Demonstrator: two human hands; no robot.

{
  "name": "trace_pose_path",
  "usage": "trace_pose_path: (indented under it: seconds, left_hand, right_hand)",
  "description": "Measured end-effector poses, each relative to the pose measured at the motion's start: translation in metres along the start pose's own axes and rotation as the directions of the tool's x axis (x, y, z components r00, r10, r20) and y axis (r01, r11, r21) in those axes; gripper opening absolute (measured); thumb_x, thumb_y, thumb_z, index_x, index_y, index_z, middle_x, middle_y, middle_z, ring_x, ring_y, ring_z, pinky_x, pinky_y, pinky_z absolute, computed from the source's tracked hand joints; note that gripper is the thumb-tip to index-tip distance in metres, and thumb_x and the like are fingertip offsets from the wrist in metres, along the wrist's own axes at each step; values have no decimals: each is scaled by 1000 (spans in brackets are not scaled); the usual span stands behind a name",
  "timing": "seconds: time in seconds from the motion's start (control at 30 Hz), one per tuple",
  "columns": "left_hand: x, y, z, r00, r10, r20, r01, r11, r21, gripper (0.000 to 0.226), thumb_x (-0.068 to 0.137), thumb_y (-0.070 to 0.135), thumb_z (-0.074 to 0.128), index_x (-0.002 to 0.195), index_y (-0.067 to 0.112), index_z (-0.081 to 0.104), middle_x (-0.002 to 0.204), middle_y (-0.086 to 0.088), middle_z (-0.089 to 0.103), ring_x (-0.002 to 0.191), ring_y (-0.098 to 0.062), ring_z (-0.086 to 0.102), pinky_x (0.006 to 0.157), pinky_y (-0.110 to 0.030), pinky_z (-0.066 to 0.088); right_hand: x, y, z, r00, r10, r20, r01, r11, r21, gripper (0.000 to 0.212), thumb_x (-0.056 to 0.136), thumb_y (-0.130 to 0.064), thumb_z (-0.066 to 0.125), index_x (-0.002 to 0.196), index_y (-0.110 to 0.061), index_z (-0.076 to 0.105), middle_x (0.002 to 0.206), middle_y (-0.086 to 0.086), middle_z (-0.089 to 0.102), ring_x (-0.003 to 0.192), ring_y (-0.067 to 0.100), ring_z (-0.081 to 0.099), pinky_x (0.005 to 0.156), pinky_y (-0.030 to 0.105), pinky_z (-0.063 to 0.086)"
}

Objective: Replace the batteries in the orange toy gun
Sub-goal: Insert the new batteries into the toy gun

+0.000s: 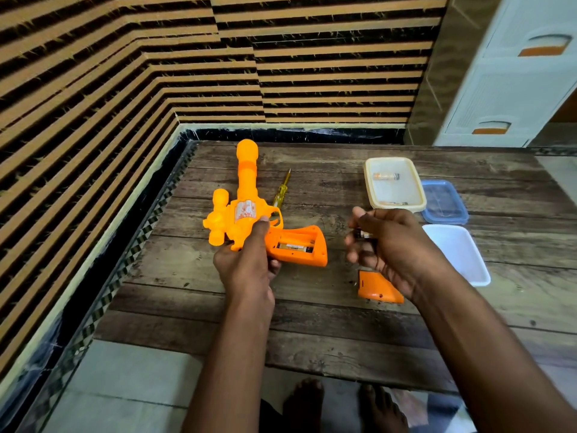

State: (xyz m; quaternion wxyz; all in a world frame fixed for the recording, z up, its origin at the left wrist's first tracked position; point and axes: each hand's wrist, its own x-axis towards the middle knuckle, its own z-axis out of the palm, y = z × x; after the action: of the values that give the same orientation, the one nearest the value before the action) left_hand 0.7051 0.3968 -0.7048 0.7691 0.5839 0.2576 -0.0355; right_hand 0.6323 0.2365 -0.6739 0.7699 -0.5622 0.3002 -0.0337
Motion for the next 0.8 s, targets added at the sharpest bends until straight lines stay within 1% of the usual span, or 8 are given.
trace_pose_path:
  seconds: [0.07,0.17,0.27,0.33,0.47,0.57,0.63,0.8]
  left_hand:
    - [1,-1,0,1000,2,4,-2,1000,1,17,84,21,83,84,20,66,76,0,68,55,-13,57,42,-20,41]
    - [2,-1,-1,1000,4,8,-4,1000,6,17,84,22,84,88,20,68,79,-1,70,57,-14,59,43,-21,43]
    - [3,-1,-2,1000,2,13,-3,1000,4,17,84,23,84,90,20,68,82,-2,71,60,-15,61,45,-22,45]
    - [3,-1,-2,1000,6,13,-6,1000,7,18,84,23,84,92,20,69,83,-2,72,60,-14,62,45,-22,45]
    - [4,-3,-3,1000,16,16,-16,1000,20,18,84,24,84,94,20,69,83,-1,72,59,-14,62,44,-22,45]
    - [6,-2,-3,1000,7,24,-7,1000,13,20,84,23,84,97,19,70,84,-1,71,59,-14,61,43,-21,43]
    - [7,-3,-3,1000,0,28,0,1000,9,19,84,23,84,96,19,70,83,-2,71,58,-14,60,42,-21,42]
    - [9,-4,-3,1000,7,24,-8,1000,12,20,83,23,84,96,18,70,83,-3,71,58,-15,60,42,-21,42]
  right_hand:
    - [3,0,-2,1000,10,-2,-10,999,-31,16,110,-18,52,99,-6,56,60,13,60,37,17,44,35,18,24]
    - [3,-3,-3,997,43,63,-44,999,19,14,102,-8,45,91,-6,53,62,16,55,35,13,33,36,17,16]
    - [0,-6,-2,992,50,114,-58,996,70,17,93,5,40,86,-5,51,67,21,61,35,13,36,33,17,21]
    - [-3,-7,-3,990,29,135,-39,996,77,21,95,13,43,86,-4,52,75,26,71,38,17,55,32,17,34]
    - [-3,-2,-1,997,-49,67,42,994,99,17,97,18,53,91,3,59,94,38,73,69,31,80,54,19,61]
    - [2,6,2,970,-233,-62,231,972,-37,9,97,14,61,96,6,60,100,37,72,75,33,80,61,25,64]
    - [3,9,4,936,-344,-75,331,932,-151,12,98,8,64,100,-1,56,97,27,75,69,32,80,55,28,61]
    - [-1,7,9,895,-434,-106,393,878,-274,23,95,-13,77,94,0,58,69,15,76,52,31,74,42,31,53]
